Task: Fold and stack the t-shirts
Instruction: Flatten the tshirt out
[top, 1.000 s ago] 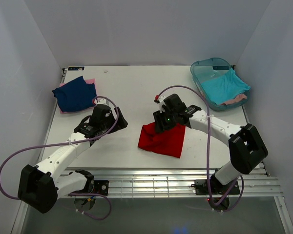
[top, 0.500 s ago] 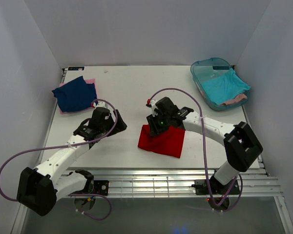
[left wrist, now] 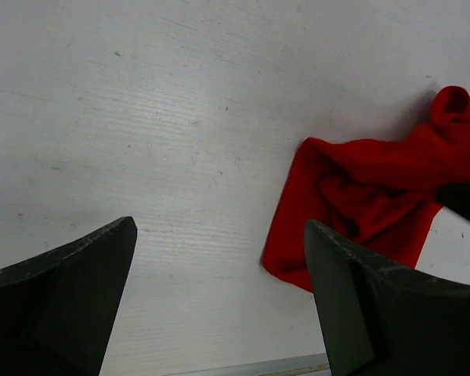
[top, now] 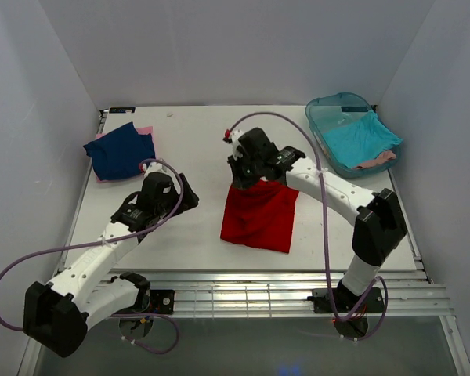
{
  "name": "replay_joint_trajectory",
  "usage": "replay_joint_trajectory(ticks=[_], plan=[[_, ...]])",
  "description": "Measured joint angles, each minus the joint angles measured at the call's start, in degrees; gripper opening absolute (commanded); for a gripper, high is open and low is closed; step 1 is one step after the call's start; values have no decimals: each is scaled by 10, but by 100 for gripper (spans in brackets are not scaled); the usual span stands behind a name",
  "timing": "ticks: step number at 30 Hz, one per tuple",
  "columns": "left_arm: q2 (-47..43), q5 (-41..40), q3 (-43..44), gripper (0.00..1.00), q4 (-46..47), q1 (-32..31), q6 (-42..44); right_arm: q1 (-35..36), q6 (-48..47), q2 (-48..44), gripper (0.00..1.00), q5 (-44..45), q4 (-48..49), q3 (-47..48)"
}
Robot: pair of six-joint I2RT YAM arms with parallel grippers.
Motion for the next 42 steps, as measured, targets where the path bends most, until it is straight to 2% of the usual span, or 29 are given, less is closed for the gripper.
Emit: replay_joint_trajectory(ticks=[7,10,12,15,17,24,30,31,32,35,38,42], plan=[[-11,-27,33,98,-4,0,2,0,-7,-16,8,70,-105,383],[-12,-32,43,98,-4,0,3,0,-7,-72,8,90,-118,443],[-12,-35,43,98,-4,0,3,1,-5,-125,8,102,-123,415],[-12,-37,43,98,-4,0,2,2,2,-210,8,151,-126,296],[-12,-37,43,97,-4,0,2,3,9,-235,8,188,-125,219],[8,-26,43,96,14,0,10,2,62,-211,8,272,-162,-52],[119,-50,51,98,17,0,17,2,132,-243,8,317,-235,-122],[138,-61,55,98,16,0,20,2,143,-248,13,326,-248,-124],[157,-74,64,98,13,0,24,2,151,-249,33,332,-255,-124],[220,-117,120,98,2,0,39,2,172,-236,78,358,-278,-122],[276,-155,196,98,2,5,48,1,149,-205,86,368,-267,-111],[255,-194,218,98,2,8,47,-8,74,-165,84,306,-167,-87]])
